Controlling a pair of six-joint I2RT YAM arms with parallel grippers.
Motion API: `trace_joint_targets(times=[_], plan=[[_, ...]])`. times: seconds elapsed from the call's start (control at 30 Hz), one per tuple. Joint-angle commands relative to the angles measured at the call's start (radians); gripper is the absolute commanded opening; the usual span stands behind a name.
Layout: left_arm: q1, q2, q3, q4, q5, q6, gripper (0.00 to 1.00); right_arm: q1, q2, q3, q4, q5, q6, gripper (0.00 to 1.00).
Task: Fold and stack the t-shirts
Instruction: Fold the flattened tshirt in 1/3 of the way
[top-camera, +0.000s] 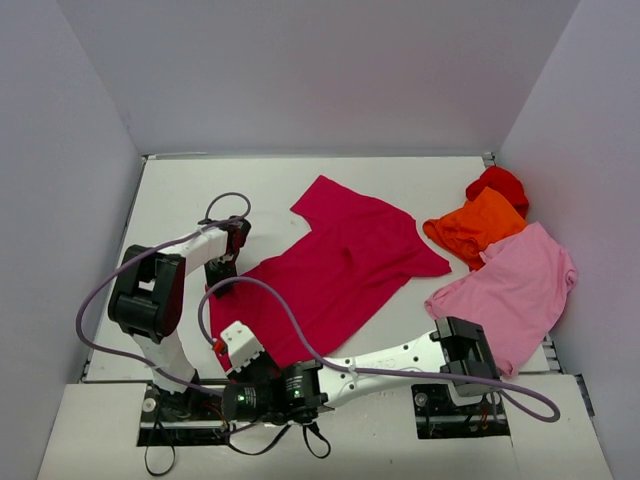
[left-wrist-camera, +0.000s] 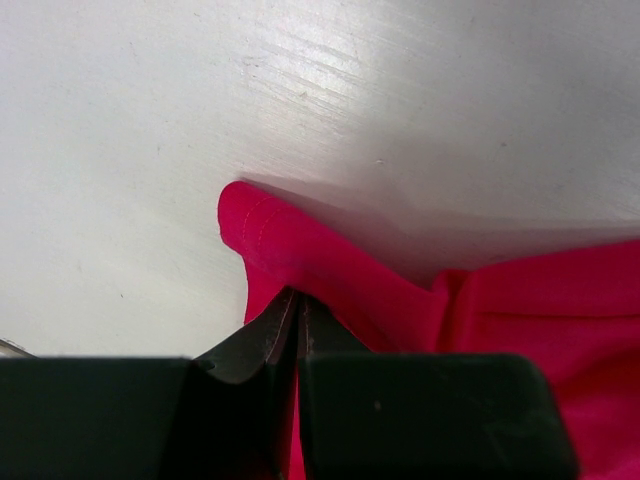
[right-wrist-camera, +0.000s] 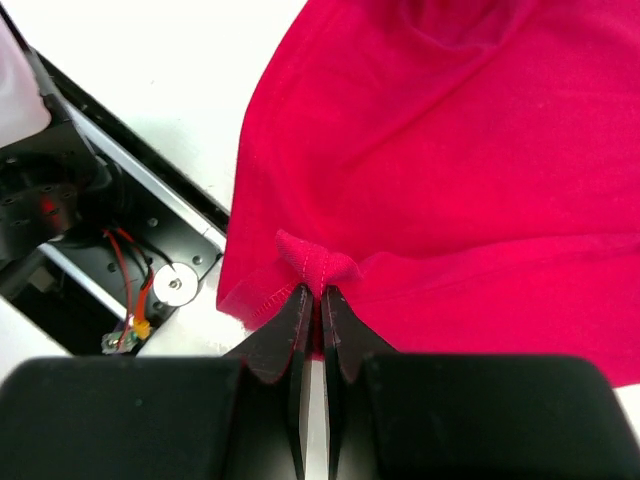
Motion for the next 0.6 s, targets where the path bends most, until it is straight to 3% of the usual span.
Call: trace_joint_targets(times=[0.0, 0.57], plan=[[-0.007, -0.023, 0.025, 0.04, 0.011, -0.015, 0.0, -0.035, 0.001, 0.046, 0.1, 0.048, -0.07, 0.0], [-0.007, -0.017, 0.009, 0.047, 0.016, -0.014, 0.0, -0.202, 0.127, 0.062, 0.362, -0.134, -0.226, 0.0]])
